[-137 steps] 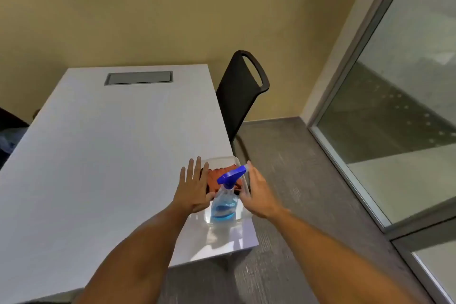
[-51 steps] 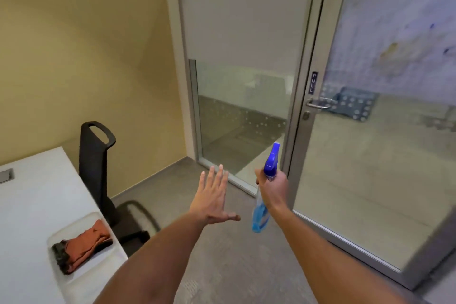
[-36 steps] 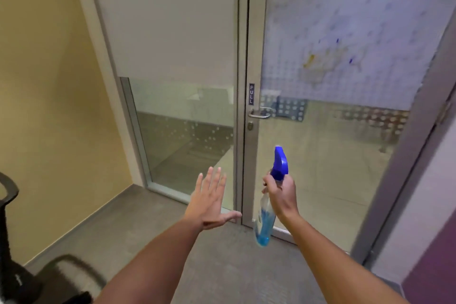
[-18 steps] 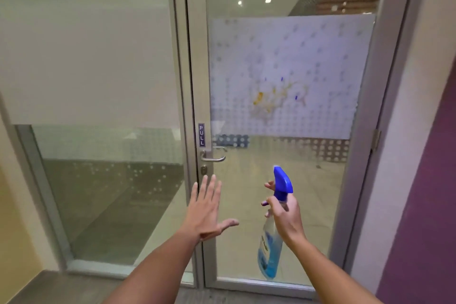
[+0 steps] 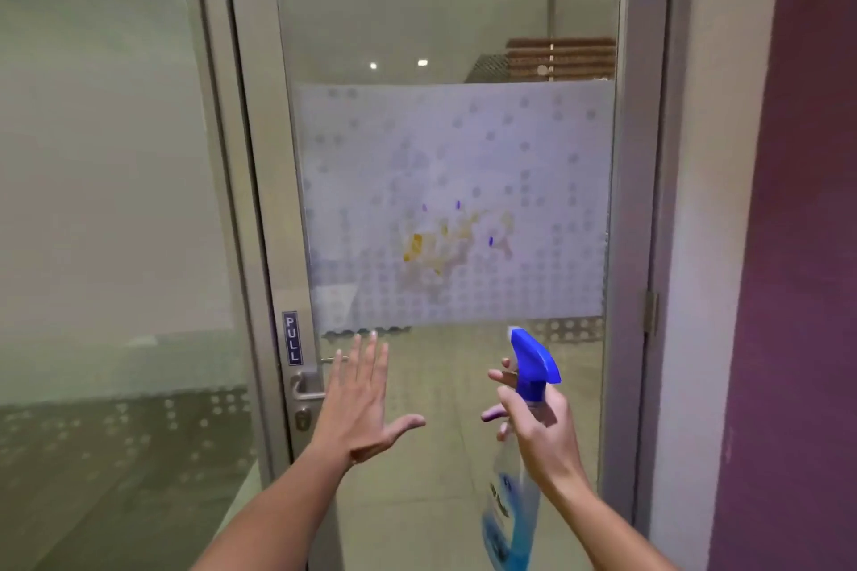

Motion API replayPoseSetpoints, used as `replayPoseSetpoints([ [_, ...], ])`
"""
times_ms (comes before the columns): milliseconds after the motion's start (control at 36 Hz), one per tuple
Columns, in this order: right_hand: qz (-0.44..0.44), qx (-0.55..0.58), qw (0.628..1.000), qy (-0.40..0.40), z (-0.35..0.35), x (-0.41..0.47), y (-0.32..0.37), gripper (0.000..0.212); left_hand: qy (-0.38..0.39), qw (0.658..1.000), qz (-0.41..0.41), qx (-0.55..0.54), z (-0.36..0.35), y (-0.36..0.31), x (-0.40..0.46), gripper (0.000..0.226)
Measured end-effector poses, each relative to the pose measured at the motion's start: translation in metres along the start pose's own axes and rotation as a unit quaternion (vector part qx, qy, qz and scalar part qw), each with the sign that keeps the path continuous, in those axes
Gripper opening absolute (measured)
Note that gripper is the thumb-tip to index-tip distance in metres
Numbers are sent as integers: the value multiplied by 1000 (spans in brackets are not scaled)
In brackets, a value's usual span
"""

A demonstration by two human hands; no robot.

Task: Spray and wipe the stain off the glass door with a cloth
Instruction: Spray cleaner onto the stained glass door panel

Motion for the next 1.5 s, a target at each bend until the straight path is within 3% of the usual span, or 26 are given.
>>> replayPoseSetpoints([
  [361, 60, 32, 997, 37, 47, 117, 16, 20, -63, 997, 40, 20, -3, -25, 130, 124],
  [472, 53, 46, 996, 47, 54, 137, 19, 26, -78, 996, 41, 22, -4, -16, 157, 124],
  [694, 33, 69, 996, 44, 55, 161, 17, 17, -99, 993, 49, 49, 0, 19, 216, 127],
  [806, 42, 60, 997, 34, 46, 166, 21, 27, -102, 993, 40, 51, 1, 28, 240, 128],
  [972, 67, 42, 997, 20, 27, 172, 25, 19, -113, 993, 27, 27, -2, 36, 279, 126],
  [1083, 77, 27, 997, 17, 16, 175, 25, 24, -130, 991, 19, 15, -8, 45, 297, 124],
  [1194, 79, 38, 996, 18, 9, 173, 21, 12, -149, 989, 0, 3, -14, 56, 314, 121],
  [1278, 81, 49, 995, 19, 9, 169, 20, 22, -163, 986, -21, 5, -17, 63, 324, 118],
  [1361, 95, 40, 995, 10, 10, 166, 26, 56, -186, 981, -46, 13, -22, 70, 331, 115],
  [1500, 117, 41, 992, -4, 10, 162, 32, 62, -211, 975, -64, 14, -30, 73, 338, 114],
])
Point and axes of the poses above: each hand's wrist, its own x-axis towards the middle knuckle, its own z-axis out of the back of the hand, y = z × x, the point moved 7 cm from there along x, towards the middle knuckle, and after that the axes turned 12 degrees about z, right-handed, at the moved point
